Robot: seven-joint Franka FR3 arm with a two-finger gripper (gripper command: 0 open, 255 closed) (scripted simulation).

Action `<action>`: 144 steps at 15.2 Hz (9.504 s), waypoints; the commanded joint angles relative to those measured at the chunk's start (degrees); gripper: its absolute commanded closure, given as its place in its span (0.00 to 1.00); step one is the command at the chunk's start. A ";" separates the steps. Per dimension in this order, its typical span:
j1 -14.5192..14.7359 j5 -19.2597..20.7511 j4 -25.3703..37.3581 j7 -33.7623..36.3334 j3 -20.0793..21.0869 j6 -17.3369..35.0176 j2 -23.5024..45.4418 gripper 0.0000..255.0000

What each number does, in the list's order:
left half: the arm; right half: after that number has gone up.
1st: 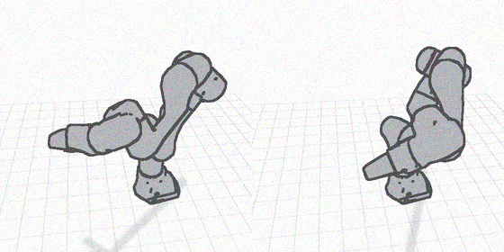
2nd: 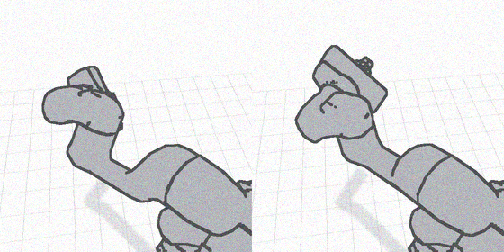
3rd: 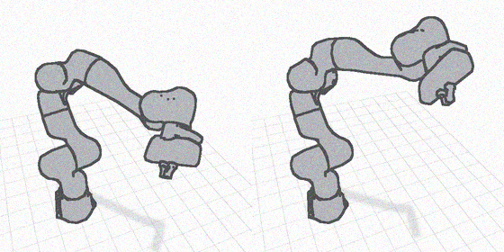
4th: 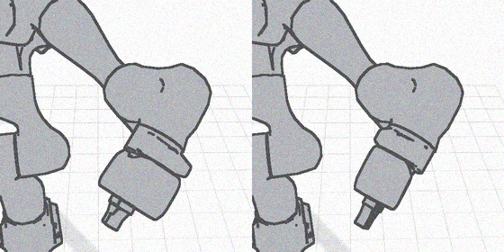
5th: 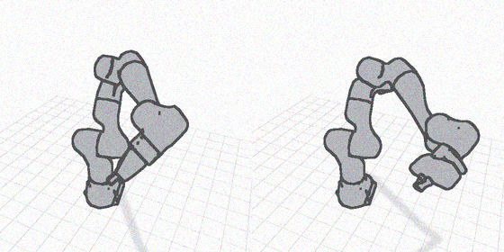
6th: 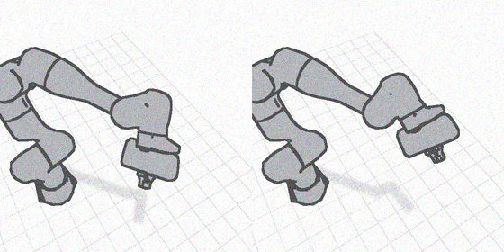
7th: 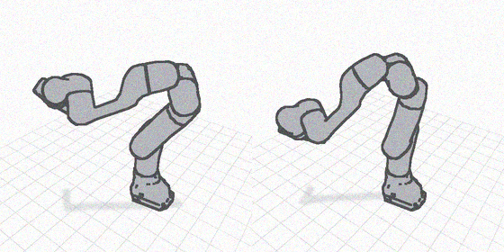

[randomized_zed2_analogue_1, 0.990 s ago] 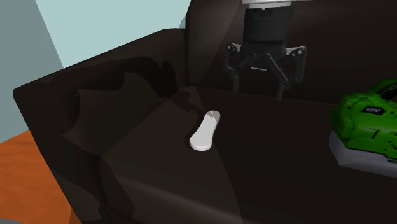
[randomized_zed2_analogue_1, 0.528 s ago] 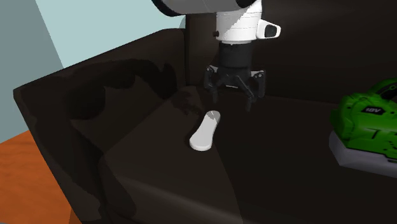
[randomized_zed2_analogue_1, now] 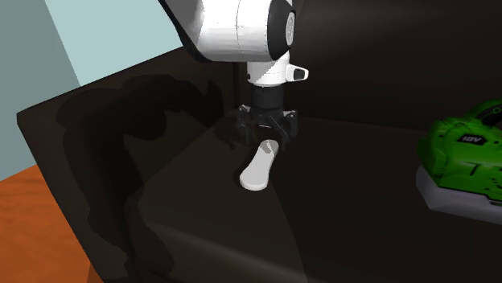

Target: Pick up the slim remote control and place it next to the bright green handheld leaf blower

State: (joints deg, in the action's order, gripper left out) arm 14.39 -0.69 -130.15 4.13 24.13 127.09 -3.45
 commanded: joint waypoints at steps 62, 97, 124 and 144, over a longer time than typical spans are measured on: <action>0.17 -2.41 15.06 -2.18 -0.67 -20.95 -6.00 1.00; -5.74 -2.22 24.65 -18.47 -11.73 -38.79 -14.12 1.00; -13.13 2.32 12.19 -39.87 -26.59 -29.34 -17.06 1.00; -13.21 2.48 -2.34 -39.67 -26.79 -13.79 -16.04 1.00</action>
State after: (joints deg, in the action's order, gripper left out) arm 1.18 1.79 -131.85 -35.56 -2.66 112.61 -19.48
